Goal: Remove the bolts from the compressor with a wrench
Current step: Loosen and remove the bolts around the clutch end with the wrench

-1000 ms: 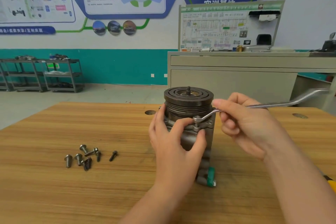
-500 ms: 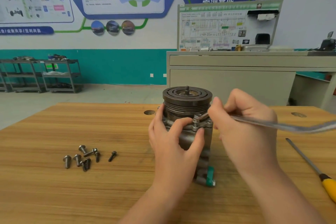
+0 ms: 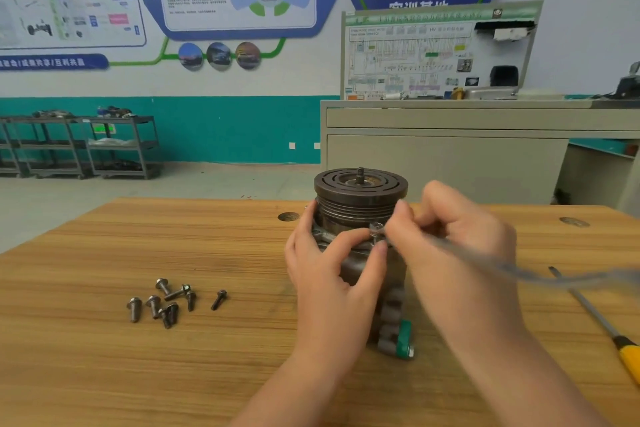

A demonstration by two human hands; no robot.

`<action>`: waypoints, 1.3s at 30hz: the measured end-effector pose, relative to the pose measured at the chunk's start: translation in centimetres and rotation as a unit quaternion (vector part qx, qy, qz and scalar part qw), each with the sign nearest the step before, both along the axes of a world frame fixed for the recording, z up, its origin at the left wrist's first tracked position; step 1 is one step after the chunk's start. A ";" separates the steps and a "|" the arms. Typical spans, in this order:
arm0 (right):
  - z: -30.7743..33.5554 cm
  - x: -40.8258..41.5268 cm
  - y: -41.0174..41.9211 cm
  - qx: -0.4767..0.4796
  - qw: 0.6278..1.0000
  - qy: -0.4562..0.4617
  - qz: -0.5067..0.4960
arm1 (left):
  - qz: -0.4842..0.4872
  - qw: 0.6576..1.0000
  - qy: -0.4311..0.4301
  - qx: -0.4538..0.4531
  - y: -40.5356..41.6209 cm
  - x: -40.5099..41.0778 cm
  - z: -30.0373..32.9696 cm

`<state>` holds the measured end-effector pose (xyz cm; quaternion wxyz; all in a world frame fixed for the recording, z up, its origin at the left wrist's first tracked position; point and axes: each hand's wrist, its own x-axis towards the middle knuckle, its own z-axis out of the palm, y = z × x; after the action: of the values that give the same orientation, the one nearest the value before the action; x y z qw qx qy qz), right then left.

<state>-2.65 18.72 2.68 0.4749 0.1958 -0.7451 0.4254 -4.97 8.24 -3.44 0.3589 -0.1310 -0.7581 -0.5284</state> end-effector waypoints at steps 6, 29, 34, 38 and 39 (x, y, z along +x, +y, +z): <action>-0.7 0.7 -1.9 0.112 0.990 0.070 -0.049 | -0.020 0.999 -0.027 -0.003 -0.1 0.0 0.9; -0.3 -5.3 3.9 -0.447 0.744 -0.247 0.431 | 0.034 0.998 0.041 0.032 0.4 -0.9 1.1; -0.1 -4.0 3.9 -0.315 0.909 -0.079 0.262 | 0.035 0.999 0.003 0.037 0.6 -0.6 1.3; -0.7 -3.4 2.6 -0.221 0.958 -0.032 0.180 | 0.021 0.999 0.009 0.031 0.4 -0.2 1.4; -0.7 -3.3 2.5 -0.226 0.957 -0.028 0.178 | 0.015 0.999 0.015 0.028 0.3 -0.2 1.4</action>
<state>-5.93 21.19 1.99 0.4024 0.2006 -0.5955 0.6658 -5.15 8.50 -2.07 0.3816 -0.1175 -0.7391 -0.5425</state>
